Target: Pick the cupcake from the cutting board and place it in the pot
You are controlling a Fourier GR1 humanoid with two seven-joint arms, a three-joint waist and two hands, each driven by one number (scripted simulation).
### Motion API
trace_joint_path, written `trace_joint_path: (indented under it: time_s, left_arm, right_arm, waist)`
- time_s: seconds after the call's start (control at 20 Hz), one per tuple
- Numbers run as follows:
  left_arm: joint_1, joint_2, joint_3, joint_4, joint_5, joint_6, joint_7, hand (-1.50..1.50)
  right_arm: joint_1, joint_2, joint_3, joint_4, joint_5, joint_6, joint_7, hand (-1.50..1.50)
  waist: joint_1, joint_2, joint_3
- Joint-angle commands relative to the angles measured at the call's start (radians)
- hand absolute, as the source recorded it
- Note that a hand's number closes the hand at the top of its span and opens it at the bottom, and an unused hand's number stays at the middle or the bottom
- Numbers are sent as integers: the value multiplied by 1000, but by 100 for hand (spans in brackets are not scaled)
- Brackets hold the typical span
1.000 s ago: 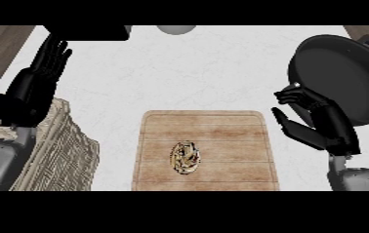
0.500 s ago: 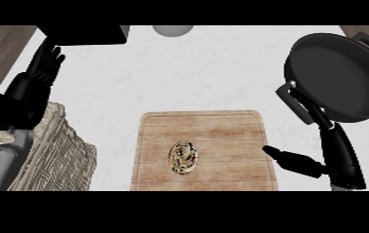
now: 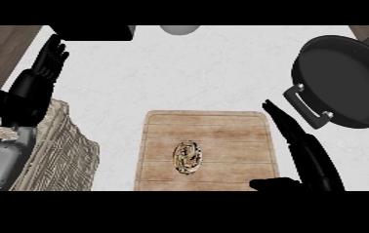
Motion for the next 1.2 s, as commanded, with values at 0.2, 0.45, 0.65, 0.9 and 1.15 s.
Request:
trace_joint_path:
  time_s: [0.2,0.45,0.65,0.9,1.15]
  left_arm:
    - [109,19,-35,105,-53,8,74,0]
    - [117,-10,-50,117,-77,21,61,0]
    - [110,1,-37,116,-67,5,93,0]
    - [124,16,-24,107,-77,-6,80,0]
    - [147,-21,-36,111,-95,13,53,0]
  right_arm:
    - [-119,-21,136,-21,49,290,362,-150]
    - [-178,78,231,31,13,420,554,-150]
    - [-265,172,239,49,-46,507,708,-150]
    - [-372,258,241,145,-69,552,803,-150]
    - [-423,300,267,248,-51,559,828,-150]
  waist:
    - [62,27,-27]
    - [70,31,-24]
    - [68,26,-22]
    - [72,24,-21]
    - [58,25,-21]
